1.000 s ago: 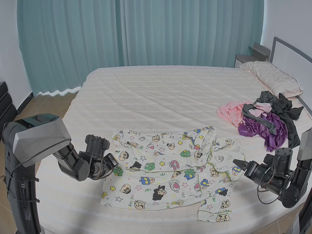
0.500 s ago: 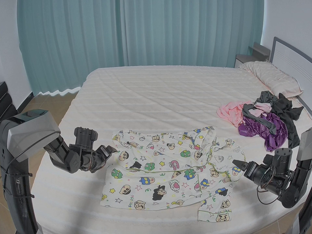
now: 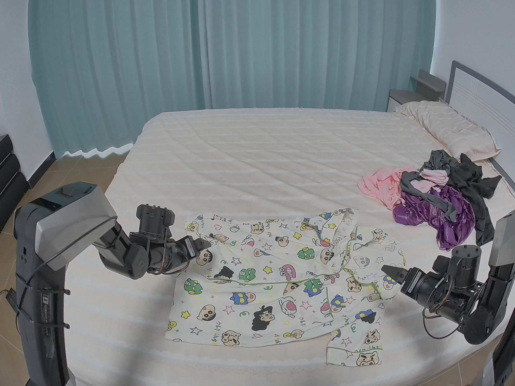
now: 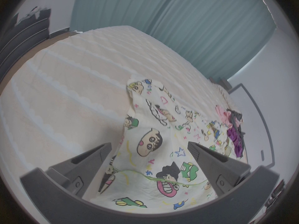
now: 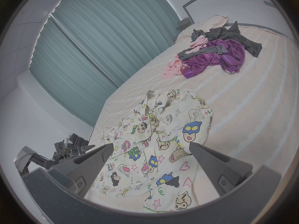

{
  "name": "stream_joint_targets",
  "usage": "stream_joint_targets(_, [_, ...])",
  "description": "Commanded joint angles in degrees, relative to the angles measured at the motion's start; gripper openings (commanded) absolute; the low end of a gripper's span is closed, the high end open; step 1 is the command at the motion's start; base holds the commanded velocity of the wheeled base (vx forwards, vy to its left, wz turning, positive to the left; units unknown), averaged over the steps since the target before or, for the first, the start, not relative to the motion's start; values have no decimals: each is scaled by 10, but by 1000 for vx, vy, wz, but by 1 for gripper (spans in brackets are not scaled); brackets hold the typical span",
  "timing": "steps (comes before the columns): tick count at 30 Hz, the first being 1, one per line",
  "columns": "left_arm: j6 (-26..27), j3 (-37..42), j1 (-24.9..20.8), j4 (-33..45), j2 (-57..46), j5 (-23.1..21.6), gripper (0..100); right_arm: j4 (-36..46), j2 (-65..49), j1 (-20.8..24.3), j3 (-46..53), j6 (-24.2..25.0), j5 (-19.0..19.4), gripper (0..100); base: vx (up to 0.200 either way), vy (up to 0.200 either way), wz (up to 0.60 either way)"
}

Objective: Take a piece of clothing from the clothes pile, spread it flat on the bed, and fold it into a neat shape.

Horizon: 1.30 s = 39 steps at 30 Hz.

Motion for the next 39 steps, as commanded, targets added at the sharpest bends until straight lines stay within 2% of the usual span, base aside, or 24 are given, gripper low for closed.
stream_joint_targets(1, [13,-9,-8,-3,35,0,100,0,2,5,0,0,0,100,0,0,0])
stream_joint_targets(9, [13,-29,-8,-3,47,0,100,0,1,7,4,1,0,100,0,0,0])
stream_joint_targets(10, [13,-29,-8,-3,47,0,0,0,1,7,4,1,0,100,0,0,0])
stream_joint_targets(19, [10,-26,0,0,48,10,0,0,0,5,4,1,0,100,0,0,0])
stream_joint_targets(23, [14,1,10,-2,40,36,0,0,1,5,3,1,1,100,0,0,0])
stream_joint_targets(30, [13,6,23,-4,22,37,0,0,1,5,4,1,0,100,0,0,0])
stream_joint_targets(31, [14,5,23,-4,24,37,100,0,0,5,4,1,0,100,0,0,0])
stream_joint_targets(39, [13,-22,19,-5,41,30,100,0,2,7,3,0,-1,100,0,0,0])
